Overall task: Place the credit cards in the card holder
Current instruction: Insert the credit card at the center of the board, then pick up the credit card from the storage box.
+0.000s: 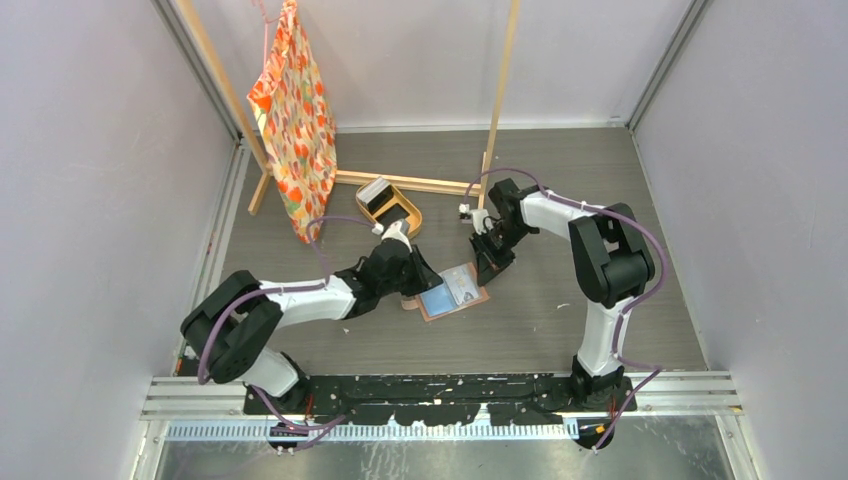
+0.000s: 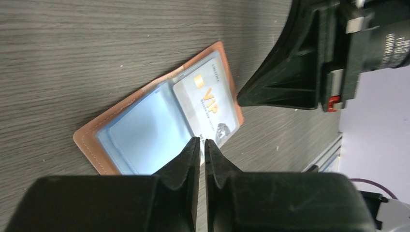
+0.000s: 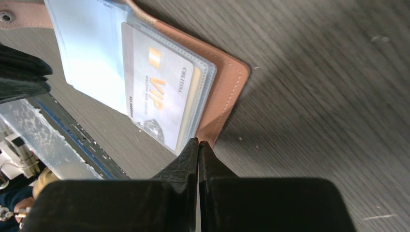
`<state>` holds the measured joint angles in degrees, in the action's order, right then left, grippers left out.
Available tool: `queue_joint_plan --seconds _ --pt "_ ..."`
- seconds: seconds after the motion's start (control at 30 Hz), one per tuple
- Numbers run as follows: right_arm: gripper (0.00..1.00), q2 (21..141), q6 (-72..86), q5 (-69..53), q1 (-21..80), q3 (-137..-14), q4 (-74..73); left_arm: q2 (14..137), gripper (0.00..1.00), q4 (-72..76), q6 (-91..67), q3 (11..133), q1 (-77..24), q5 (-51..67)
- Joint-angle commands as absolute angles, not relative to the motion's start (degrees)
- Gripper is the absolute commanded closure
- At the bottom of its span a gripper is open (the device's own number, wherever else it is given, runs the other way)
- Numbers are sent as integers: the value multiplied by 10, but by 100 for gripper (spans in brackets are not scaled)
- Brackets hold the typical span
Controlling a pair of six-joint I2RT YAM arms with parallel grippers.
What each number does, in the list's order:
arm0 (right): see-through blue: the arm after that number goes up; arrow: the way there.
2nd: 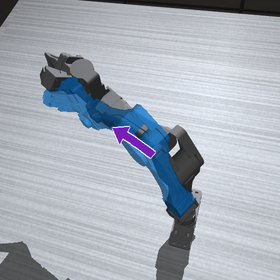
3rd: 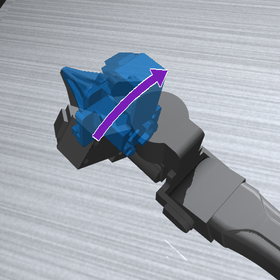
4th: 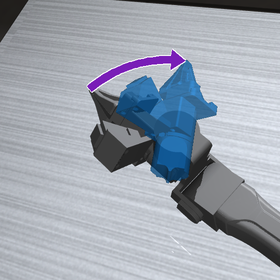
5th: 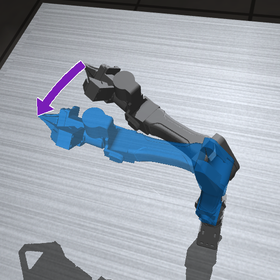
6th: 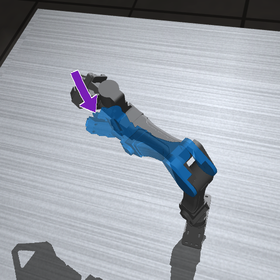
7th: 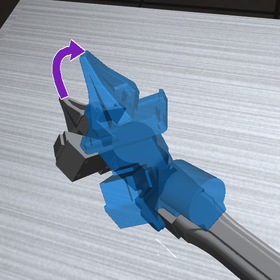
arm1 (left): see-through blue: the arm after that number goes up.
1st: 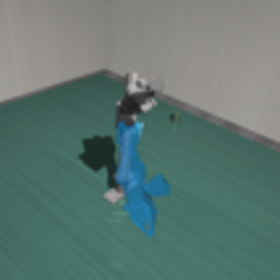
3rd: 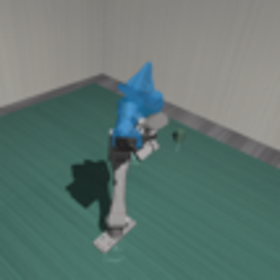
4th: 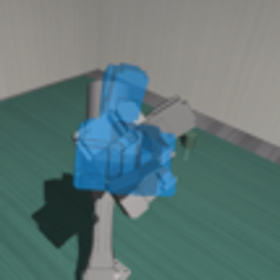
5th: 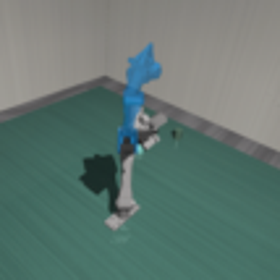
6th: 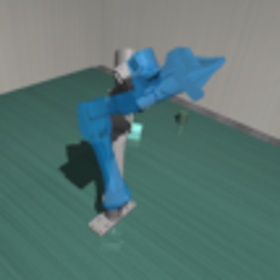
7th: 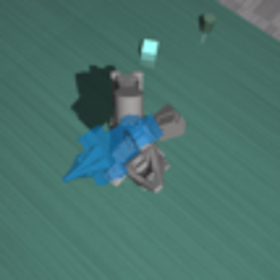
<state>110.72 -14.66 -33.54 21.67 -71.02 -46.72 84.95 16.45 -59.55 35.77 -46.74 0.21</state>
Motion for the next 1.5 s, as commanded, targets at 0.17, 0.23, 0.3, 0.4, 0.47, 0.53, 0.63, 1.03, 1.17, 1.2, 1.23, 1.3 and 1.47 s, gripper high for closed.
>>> queue_joint_plan --seconds 0.17,0.23,0.3,0.4,0.47,0.53,0.63,1.03,1.17,1.2,1.23,1.3,1.47 --pt "94 1075 -127 -295 217 -714 -445 897 98 119 -582 405 -480 -3" --pt "94 1079 -127 -294 219 -715 -447 907 98 111 -581 413 -482 -3" --pt "94 1083 -127 -294 220 -716 -448 915 99 100 -580 421 -482 -3" --pt "94 1085 -127 -291 223 -717 -450 926 100 84 -579 432 -484 14" --pt "94 1087 -127 -290 226 -718 -451 930 99 75 -579 438 -485 14" --pt "94 1088 -127 -289 228 -718 -451 933 99 66 -577 445 -485 13" --pt "94 1090 -128 -286 231 -719 -451 937 99 55 -575 452 -487 11" --pt "94 1098 -133 -285 250 -723 -458 988 99 43 -563 505 -490 44" --pt "94 1097 -134 -288 252 -722 -459 997 99 58 -564 511 -490 48" --pt "94 1097 -134 -289 252 -724 -460 996 99 60 -562 511 -490 48" --pt "94 1096 -135 -290 252 -724 -462 994 99 61 -560 512 -490 48" --pt "93 1093 -139 -289 251 -727 -466 989 99 60 -555 513 -490 48" --pt "88 1069 -150 -267 248 -729 -469 958 96 63 -535 498 -490 41"
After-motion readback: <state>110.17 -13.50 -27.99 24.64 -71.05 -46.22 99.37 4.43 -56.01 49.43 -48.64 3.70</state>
